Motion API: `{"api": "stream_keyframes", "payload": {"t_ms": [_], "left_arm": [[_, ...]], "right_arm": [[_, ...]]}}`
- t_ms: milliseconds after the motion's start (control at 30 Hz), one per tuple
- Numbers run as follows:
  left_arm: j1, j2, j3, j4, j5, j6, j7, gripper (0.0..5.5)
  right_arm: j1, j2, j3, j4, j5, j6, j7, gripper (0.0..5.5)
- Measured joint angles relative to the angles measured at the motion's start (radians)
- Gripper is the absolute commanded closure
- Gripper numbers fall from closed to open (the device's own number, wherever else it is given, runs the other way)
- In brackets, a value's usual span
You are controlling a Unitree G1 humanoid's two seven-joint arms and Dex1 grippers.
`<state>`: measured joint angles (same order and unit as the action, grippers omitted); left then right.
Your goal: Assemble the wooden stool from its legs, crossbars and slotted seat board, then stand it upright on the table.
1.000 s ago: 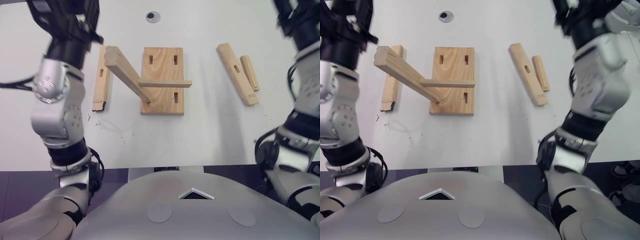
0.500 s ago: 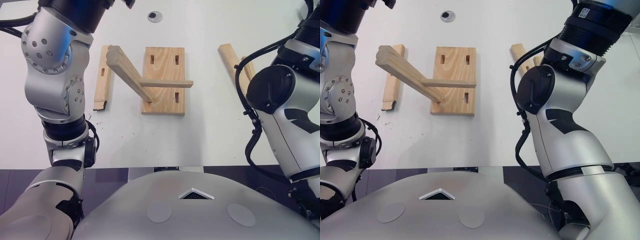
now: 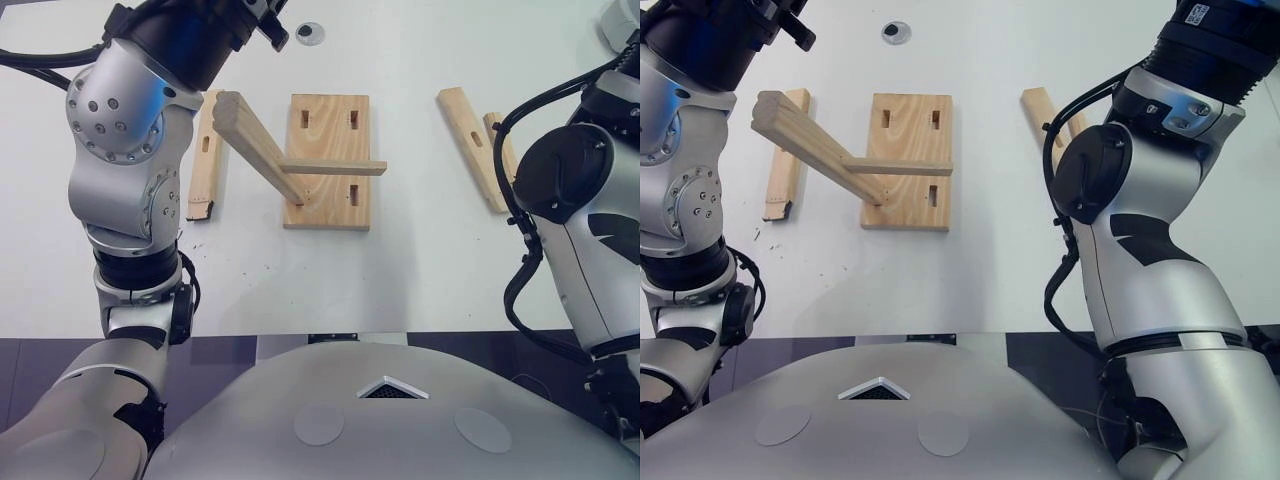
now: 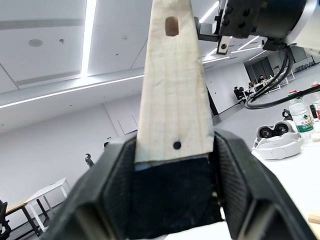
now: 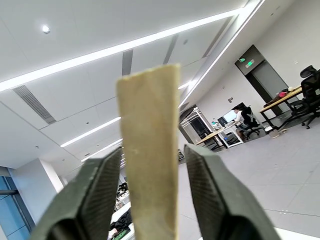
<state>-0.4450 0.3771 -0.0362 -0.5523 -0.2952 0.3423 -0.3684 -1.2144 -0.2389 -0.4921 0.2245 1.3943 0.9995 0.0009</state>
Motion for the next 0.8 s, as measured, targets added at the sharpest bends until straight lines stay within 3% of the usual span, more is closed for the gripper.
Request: {"api": "stream_keyframes", "payload": {"t_ms": [100,300,333,467,600,700,800], "left_arm": [[0.002,0.0,0.0,0.0,0.021,-0.003,0.0,3.43],[0.003,-0.004,0.0,-0.002,0.024,-0.006,0.0,3.43],[0.003,-0.007,0.001,-0.002,0.022,-0.003,0.0,3.06],[-0.003,-0.021,0.019,0.018,0.012,0.038,0.022,2.46],[-0.058,-0.062,0.109,0.035,-0.036,0.116,0.104,1.86],[-0.072,-0.049,0.252,0.029,-0.072,0.176,0.173,1.43],[0.111,-0.01,0.354,0.002,-0.048,0.255,0.214,1.26]], "right_arm": [[0.0,-0.003,-0.002,0.001,0.026,0.0,-0.03,4.39],[0.007,-0.001,0.003,-0.046,0.059,-0.006,-0.124,4.46],[0.013,0.006,0.004,-0.061,0.063,-0.015,-0.143,4.46],[0.075,0.013,-0.008,-0.175,0.049,-0.105,-0.181,4.47],[0.215,0.023,-0.025,-0.336,-0.033,-0.235,-0.224,4.48],[0.421,0.023,-0.001,-0.448,-0.179,-0.299,-0.249,4.48],[0.685,0.027,0.02,-0.658,-0.303,-0.344,-0.28,4.48]]}}
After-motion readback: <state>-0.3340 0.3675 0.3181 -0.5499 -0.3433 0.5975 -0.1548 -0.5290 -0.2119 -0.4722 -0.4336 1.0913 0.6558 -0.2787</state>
